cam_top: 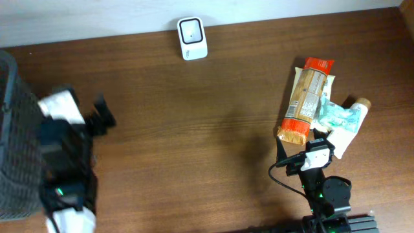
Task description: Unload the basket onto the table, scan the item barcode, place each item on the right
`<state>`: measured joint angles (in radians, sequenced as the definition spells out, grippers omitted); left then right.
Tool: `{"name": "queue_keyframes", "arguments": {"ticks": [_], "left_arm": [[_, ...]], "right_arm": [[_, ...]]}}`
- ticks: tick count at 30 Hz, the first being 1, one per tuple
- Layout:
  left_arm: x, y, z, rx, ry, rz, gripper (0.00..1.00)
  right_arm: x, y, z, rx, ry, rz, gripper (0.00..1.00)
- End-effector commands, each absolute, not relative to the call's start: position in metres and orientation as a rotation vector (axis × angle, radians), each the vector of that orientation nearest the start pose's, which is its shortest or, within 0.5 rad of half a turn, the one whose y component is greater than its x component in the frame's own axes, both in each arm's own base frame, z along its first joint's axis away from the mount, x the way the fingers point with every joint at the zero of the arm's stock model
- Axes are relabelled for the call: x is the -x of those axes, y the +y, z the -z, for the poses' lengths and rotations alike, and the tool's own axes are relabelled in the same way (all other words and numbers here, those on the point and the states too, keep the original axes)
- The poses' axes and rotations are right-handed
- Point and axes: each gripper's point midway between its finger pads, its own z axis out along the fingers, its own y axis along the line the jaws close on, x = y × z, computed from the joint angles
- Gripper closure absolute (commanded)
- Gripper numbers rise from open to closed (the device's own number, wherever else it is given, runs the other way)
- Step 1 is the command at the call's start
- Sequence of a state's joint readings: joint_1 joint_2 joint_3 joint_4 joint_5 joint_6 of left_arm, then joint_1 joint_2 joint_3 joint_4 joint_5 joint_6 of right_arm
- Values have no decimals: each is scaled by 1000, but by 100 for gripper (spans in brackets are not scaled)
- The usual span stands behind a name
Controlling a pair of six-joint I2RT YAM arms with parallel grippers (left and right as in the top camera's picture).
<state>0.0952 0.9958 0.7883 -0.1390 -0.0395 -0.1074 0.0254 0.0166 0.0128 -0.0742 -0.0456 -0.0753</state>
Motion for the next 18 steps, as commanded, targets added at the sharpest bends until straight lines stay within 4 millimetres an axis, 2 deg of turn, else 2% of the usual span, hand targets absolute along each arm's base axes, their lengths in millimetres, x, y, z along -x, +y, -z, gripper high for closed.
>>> {"name": "queue_keyframes", "arguments": {"ticks": [1,5,7,13,16,18], "left_arm": [[-323,34,-211,183,1848,-25,1],[-285,31,-165,167,1805,-35,1],[-273,29,-154,164,1774,-35,1],[-257,27,-156,103,1660,-74,1],[-252,14,-160,-64,1641,-151,1],[-249,2,-149,-183,1677,-185,1]], "right_arm": [[-246,12,-155,106,1651,6,1],[-246,12,-155,106,1651,6,1],[-246,12,-155,106,1651,6,1],[-246,12,-155,106,1651,6,1],[-246,12,-155,106,1651,6,1],[-246,12,-155,106,1651,6,1]]}}
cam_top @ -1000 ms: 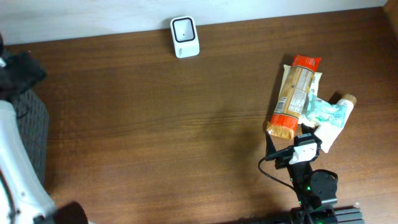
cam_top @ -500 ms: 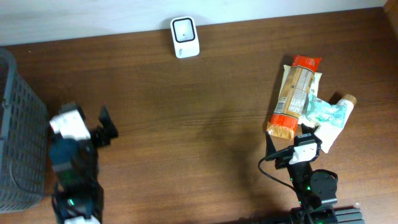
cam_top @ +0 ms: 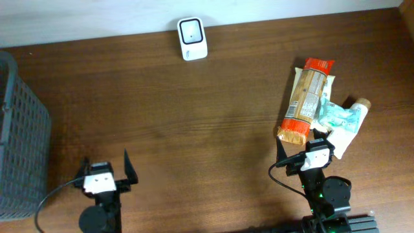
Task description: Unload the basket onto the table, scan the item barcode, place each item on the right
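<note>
The white barcode scanner (cam_top: 192, 37) stands at the far edge of the table. An orange-and-tan snack packet (cam_top: 306, 100) lies at the right, with a teal-and-white tube (cam_top: 341, 120) beside it. My right gripper (cam_top: 299, 147) sits open just below the packet's near end, its fingers apart and nothing held. At the front left, my left gripper (cam_top: 105, 167) is open and empty, far from the items.
A dark grey mesh basket (cam_top: 19, 136) fills the left edge of the table. Brown tabletop (cam_top: 194, 129) lies between the two arms and the scanner.
The left arm was a blur beside the basket at the left edge. It now rests at the front left with its gripper open. The right arm and the items have not moved.
</note>
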`<state>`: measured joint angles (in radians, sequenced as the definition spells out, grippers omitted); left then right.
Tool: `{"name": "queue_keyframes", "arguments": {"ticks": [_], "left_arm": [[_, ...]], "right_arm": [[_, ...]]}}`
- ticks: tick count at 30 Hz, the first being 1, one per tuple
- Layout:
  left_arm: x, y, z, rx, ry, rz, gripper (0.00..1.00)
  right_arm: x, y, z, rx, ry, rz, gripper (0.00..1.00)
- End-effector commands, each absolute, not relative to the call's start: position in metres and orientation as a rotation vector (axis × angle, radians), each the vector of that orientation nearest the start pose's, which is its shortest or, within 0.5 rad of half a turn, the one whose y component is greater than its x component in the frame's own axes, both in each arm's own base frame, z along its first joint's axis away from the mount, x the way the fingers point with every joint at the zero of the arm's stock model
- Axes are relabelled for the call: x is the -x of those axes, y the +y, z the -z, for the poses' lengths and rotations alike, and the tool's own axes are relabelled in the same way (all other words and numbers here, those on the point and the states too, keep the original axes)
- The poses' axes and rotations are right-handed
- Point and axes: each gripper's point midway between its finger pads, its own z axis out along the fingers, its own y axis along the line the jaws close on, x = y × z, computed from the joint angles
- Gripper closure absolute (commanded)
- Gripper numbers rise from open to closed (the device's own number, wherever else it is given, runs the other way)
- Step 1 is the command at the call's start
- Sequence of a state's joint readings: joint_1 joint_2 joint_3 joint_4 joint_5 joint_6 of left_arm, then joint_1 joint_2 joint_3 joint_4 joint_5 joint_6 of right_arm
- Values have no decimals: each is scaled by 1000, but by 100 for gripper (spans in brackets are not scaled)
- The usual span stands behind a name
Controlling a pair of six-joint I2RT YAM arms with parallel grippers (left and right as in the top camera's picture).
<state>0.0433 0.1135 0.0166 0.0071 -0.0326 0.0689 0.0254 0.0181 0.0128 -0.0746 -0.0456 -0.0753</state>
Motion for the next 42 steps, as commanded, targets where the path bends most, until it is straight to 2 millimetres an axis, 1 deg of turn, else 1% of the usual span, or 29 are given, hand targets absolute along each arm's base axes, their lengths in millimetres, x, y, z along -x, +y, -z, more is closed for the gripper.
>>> {"name": "queue_keyframes", "arguments": {"ticks": [1,2,42], "left_arm": [[-247,-3,-149,-237,1668,-202,1],[-246,-5,-157,-249,1631,-207,1],[-246,-5,-156,-249,1636,-207,1]], "right_arm": [[-246,12,-155,106,1651,6,1],[-246,12,-155,106,1651,6,1],[-246,12,-155,106,1651,6,1]]}}
